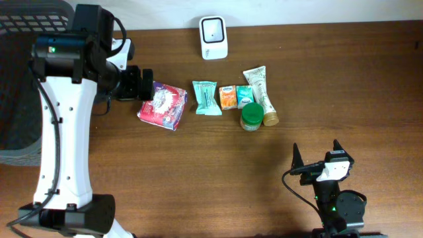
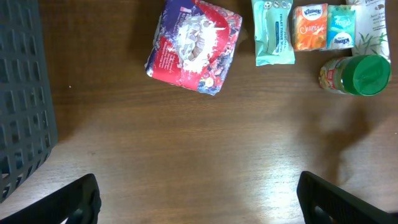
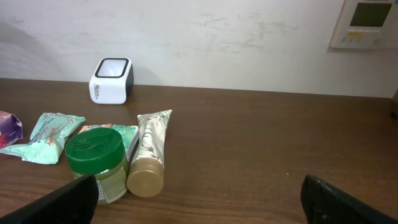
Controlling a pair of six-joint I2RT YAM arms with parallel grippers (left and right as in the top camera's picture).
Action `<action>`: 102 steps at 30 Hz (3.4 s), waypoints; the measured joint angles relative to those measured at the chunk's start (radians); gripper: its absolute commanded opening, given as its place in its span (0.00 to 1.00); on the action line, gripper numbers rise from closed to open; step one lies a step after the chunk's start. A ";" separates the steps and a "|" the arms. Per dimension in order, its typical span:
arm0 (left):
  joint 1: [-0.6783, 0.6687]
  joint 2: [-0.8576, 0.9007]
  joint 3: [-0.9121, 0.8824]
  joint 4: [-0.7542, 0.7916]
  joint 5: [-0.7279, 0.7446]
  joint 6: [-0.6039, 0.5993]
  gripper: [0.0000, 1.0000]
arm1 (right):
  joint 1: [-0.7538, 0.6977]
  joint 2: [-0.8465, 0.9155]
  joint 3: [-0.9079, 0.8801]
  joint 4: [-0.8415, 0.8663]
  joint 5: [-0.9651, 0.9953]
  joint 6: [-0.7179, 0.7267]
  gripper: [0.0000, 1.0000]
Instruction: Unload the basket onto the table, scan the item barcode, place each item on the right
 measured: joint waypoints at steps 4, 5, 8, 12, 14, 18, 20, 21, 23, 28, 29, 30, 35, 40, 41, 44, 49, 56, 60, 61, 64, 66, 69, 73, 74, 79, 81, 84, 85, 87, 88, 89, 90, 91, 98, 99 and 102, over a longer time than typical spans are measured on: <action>0.000 0.000 0.000 0.000 0.000 0.000 0.99 | 0.000 0.000 0.000 0.000 0.000 0.000 0.99; 0.000 0.000 0.000 0.000 0.000 0.000 0.99 | 0.000 0.000 0.000 0.000 0.000 0.000 0.99; 0.000 0.000 0.000 0.000 0.000 0.000 0.99 | 0.000 0.000 0.000 0.000 0.000 0.000 0.99; 0.000 0.000 0.000 0.000 0.000 0.000 0.99 | 0.000 0.000 0.000 0.000 -0.001 0.003 0.99; 0.000 0.000 0.000 0.000 0.000 0.000 0.99 | 0.000 0.000 0.000 0.003 -0.035 0.019 0.99; 0.000 0.000 0.000 0.000 0.000 0.000 0.99 | 0.000 0.000 0.000 0.048 -0.306 0.218 0.99; 0.000 0.000 0.000 0.000 -0.003 0.000 0.99 | 0.000 0.000 -0.002 0.091 -0.476 0.363 0.99; 0.000 0.000 0.000 0.000 -0.003 0.000 0.99 | 0.000 0.000 -0.002 0.131 -0.533 0.415 0.99; 0.000 0.000 0.000 0.001 -0.004 0.000 0.99 | 0.000 0.006 -0.004 0.265 -0.581 0.466 0.99; 0.000 0.000 0.000 0.000 -0.007 0.000 0.99 | 0.000 0.004 0.034 0.554 -0.541 0.507 0.99; 0.000 0.000 0.000 0.001 -0.007 0.000 0.99 | 0.000 0.027 0.085 0.531 -0.523 0.488 0.99; 0.000 0.000 0.000 0.000 -0.007 0.000 0.99 | 0.000 0.053 0.138 0.497 -0.517 0.467 0.99; 0.000 0.000 -0.001 0.001 -0.011 0.000 0.99 | -0.001 0.497 0.694 -0.053 -0.511 0.241 0.99; 0.000 0.000 -0.002 0.003 -0.014 0.000 0.99 | -0.003 1.115 1.386 -0.780 -0.532 0.091 0.99; 0.000 0.000 -0.001 0.000 -0.014 0.000 0.99 | -0.002 1.205 1.487 -0.846 -0.546 0.081 0.99; 0.000 0.000 -0.001 -0.001 -0.014 0.000 0.99 | 0.002 1.437 1.639 -0.914 -0.703 0.086 0.99; 0.000 0.000 -0.001 0.000 -0.014 0.000 0.99 | 0.003 1.685 1.644 -0.940 -0.789 0.099 0.79; 0.000 0.000 -0.001 0.000 -0.014 0.000 0.99 | 0.082 1.886 1.645 -0.940 -0.495 0.120 0.76; 0.000 0.000 -0.001 0.000 -0.014 0.000 0.99 | 0.208 1.904 1.645 -0.940 -0.208 0.221 0.87; 0.000 0.000 -0.001 0.000 -0.014 0.000 0.99 | 0.241 1.907 1.645 -0.943 -0.150 0.247 0.87; 0.000 0.000 -0.001 0.000 -0.014 0.000 0.99 | 0.312 1.917 1.645 -0.956 -0.020 0.329 0.88; 0.000 0.000 -0.001 0.000 -0.014 0.000 0.99 | 0.333 1.938 1.645 -0.956 0.017 0.363 0.88; 0.000 0.000 -0.001 0.000 -0.014 0.000 0.99 | 0.342 1.994 1.640 -0.958 0.046 0.399 0.88; 0.000 0.000 -0.001 0.000 -0.014 0.000 0.99 | 0.342 2.039 1.631 -0.969 0.058 0.416 0.78; 0.000 0.000 -0.001 0.000 -0.014 0.000 0.99 | 0.342 2.039 1.631 -0.969 0.060 0.417 0.78; 0.000 0.000 -0.001 0.000 -0.014 0.000 0.99 | 0.342 2.039 1.612 -0.974 0.060 0.419 0.77; 0.000 0.000 -0.001 0.000 -0.014 0.000 0.99 | 0.342 2.039 1.601 -0.974 0.060 0.433 0.77; 0.000 0.000 -0.001 0.000 -0.014 0.000 0.99 | 0.342 2.039 1.597 -0.973 0.048 0.444 0.57; 0.000 0.000 -0.001 0.000 -0.014 0.000 0.99 | 0.343 2.039 1.597 -0.973 0.042 0.444 0.53; 0.000 0.000 -0.001 0.000 -0.014 0.000 0.99 | 0.343 2.039 1.598 -0.980 0.034 0.447 0.53; 0.000 0.000 -0.001 0.000 -0.014 0.000 0.99 | 0.343 2.039 1.600 -0.987 0.029 0.446 0.54; 0.000 0.000 -0.001 0.000 -0.014 0.000 0.99 | 0.343 2.039 1.606 -1.004 0.026 0.445 0.54; 0.000 0.000 -0.001 0.000 -0.014 0.000 0.99 | 0.343 2.039 1.616 -1.028 0.019 0.445 0.54; 0.000 0.000 -0.001 0.000 -0.014 0.000 0.99 | 0.343 2.040 1.648 -1.053 0.016 0.444 0.54; 0.000 0.000 -0.001 -0.002 -0.014 0.000 0.99 | 0.185 2.052 2.012 -1.267 0.011 0.359 0.55; 0.000 0.000 -0.001 0.000 -0.014 0.000 0.99 | 0.138 2.052 2.041 -1.275 0.011 0.348 0.55; 0.000 0.000 -0.001 0.000 -0.014 0.000 0.99 | -0.051 2.053 2.060 -1.287 0.015 0.306 0.55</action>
